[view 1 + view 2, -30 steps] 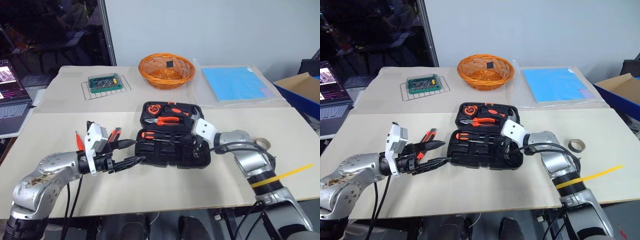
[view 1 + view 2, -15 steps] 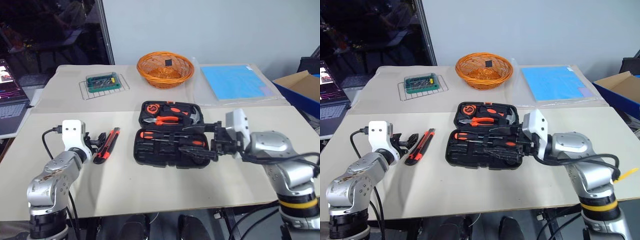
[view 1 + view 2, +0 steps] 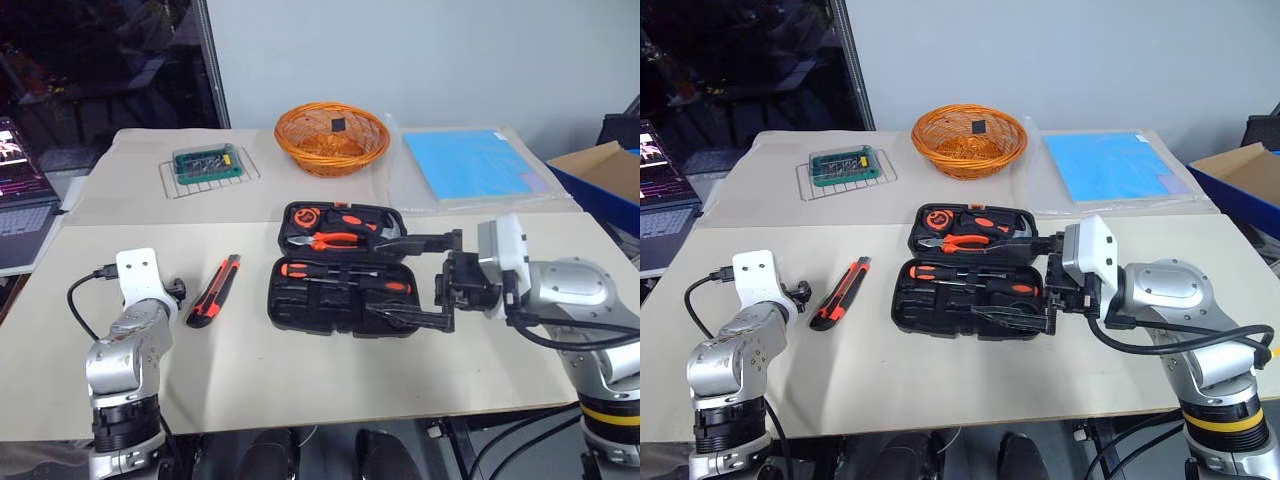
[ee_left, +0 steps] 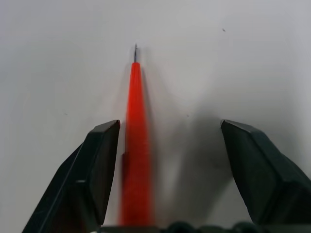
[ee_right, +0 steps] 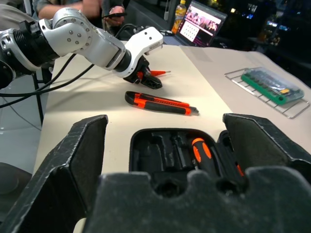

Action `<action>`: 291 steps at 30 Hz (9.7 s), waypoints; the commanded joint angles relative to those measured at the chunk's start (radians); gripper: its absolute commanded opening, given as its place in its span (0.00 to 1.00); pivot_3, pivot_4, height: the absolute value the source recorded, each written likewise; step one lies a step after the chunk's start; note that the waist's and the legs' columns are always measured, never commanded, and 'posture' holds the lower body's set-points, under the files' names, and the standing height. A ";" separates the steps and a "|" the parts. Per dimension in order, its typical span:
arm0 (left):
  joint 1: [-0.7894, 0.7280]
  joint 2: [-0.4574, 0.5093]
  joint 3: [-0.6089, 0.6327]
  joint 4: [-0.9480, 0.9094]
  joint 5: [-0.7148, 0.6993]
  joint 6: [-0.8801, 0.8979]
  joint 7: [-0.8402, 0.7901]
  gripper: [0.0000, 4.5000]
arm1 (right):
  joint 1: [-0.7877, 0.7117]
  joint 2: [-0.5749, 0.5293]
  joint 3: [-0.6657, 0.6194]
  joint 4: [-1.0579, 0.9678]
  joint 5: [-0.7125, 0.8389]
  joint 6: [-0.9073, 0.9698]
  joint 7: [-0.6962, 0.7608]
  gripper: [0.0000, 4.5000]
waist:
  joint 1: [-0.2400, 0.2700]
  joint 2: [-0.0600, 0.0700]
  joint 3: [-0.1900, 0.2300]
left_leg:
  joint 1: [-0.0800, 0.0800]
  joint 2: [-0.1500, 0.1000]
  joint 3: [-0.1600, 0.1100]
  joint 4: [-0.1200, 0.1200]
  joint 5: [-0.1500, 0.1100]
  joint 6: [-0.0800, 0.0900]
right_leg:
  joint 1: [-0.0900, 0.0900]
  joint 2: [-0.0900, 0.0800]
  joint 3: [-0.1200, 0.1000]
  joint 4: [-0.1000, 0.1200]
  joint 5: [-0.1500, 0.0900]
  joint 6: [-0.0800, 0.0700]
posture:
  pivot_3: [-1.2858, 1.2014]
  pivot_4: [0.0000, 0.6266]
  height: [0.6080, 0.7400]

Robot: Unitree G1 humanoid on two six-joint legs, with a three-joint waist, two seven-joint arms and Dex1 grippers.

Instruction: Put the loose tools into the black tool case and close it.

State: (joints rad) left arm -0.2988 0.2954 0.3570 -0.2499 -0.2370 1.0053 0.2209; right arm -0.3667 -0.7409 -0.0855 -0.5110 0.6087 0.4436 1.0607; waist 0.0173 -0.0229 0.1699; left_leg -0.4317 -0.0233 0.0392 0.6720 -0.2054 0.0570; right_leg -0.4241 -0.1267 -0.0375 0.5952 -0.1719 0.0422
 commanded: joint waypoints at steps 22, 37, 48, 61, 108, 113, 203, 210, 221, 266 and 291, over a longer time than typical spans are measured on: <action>-0.272 0.384 -0.521 0.107 -0.137 -0.503 -1.277 0.11 | 0.395 -0.099 -0.353 -0.225 0.048 0.050 -0.117 1.00 | 0.038 -0.003 0.001 | -0.013 -0.002 0.007 -0.001 0.000 0.001 | -0.012 -0.003 -0.003 -0.001 -0.003 -0.007 | 0.52 0.24 1.00; -0.568 0.242 -0.780 0.640 0.184 -0.839 -1.498 0.11 | 0.688 -0.077 -0.589 -0.327 0.056 0.046 -0.148 1.00 | 0.022 -0.003 0.001 | -0.012 0.004 0.010 0.005 0.004 0.012 | -0.010 0.002 -0.002 0.000 -0.006 0.000 | 0.52 0.24 1.00; -0.583 0.209 -0.784 0.719 0.246 -0.876 -1.518 0.11 | 0.660 -0.089 -0.548 -0.321 0.051 0.039 -0.166 1.00 | 0.025 -0.003 0.001 | -0.010 0.004 0.010 0.007 0.003 0.012 | -0.006 0.001 -0.002 -0.001 -0.006 0.001 | 0.52 0.24 1.00; -0.474 0.147 -0.484 0.477 -0.080 -0.538 -1.412 0.21 | 0.637 -0.074 -0.492 -0.310 0.034 0.024 -0.179 1.00 | 0.020 -0.003 0.001 | -0.009 0.004 0.009 0.007 0.003 0.014 | -0.005 0.001 -0.002 0.000 -0.002 0.007 | 0.52 0.24 1.00; -0.389 0.145 -0.599 0.414 0.054 -0.409 -1.218 0.01 | 0.608 -0.075 -0.411 -0.315 0.018 0.016 -0.223 1.00 | 0.027 -0.003 0.001 | -0.008 0.003 0.009 0.009 0.002 0.013 | -0.003 -0.001 -0.002 0.000 -0.005 0.003 | 0.52 0.24 1.00; -0.413 0.112 -0.551 0.427 -0.007 -0.290 -1.199 0.01 | 0.609 -0.075 -0.411 -0.321 0.021 0.021 -0.229 1.00 | 0.025 -0.003 0.001 | -0.007 0.003 0.009 0.009 0.000 0.010 | -0.002 -0.001 -0.002 0.000 -0.005 0.003 | 0.52 0.24 1.00; -0.517 0.265 -0.848 0.508 0.193 -0.736 -1.606 0.65 | 0.814 -0.033 -0.563 -0.425 0.065 -0.023 -0.170 1.00 | 0.021 0.000 -0.002 | -0.008 0.005 0.016 0.008 -0.003 0.010 | -0.005 -0.002 -0.001 -0.001 -0.005 0.003 | 0.52 0.24 1.00; -0.523 0.223 -0.600 0.444 -0.062 -0.475 -1.563 0.93 | 0.798 -0.036 -0.540 -0.407 0.058 -0.027 -0.164 1.00 | 0.023 0.000 -0.001 | -0.008 0.005 0.016 0.009 0.001 0.016 | -0.005 -0.002 -0.001 -0.001 -0.005 0.003 | 0.52 0.24 1.00; -0.249 0.179 -0.650 0.334 0.036 -0.429 -1.296 0.08 | 0.765 -0.049 -0.526 -0.379 0.051 -0.020 -0.163 1.00 | 0.017 0.000 -0.001 | -0.005 0.005 0.015 0.010 0.000 0.017 | -0.002 -0.002 -0.001 0.000 -0.004 0.004 | 0.52 0.24 1.00; -0.305 0.212 -0.472 -0.181 -0.415 -0.255 -1.218 0.92 | 0.009 -0.305 0.083 0.650 -0.392 0.346 -0.351 0.39 | 0.006 0.001 -0.006 | -0.006 0.003 0.018 0.008 0.000 0.019 | -0.002 -0.002 -0.001 -0.001 -0.006 0.003 | 0.52 0.24 1.00; -0.317 0.213 -0.485 -0.184 -0.415 -0.257 -1.172 0.92 | -0.312 -0.195 0.218 1.100 -0.600 0.183 -0.250 0.56 | -0.009 0.001 -0.005 | -0.005 0.003 0.018 0.009 0.000 0.019 | -0.002 -0.001 0.000 -0.001 -0.004 0.002 | 0.52 0.24 1.00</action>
State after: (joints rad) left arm -0.6089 0.5047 -0.1403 -0.3984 -0.6325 0.7510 -0.9563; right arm -0.6607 -0.9470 0.1135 0.5552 0.0211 0.6433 0.7769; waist 0.0087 -0.0220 0.1644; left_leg -0.4362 -0.0204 0.0576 0.6811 -0.2053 0.0759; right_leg -0.4256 -0.1278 -0.0375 0.5943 -0.1756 0.0438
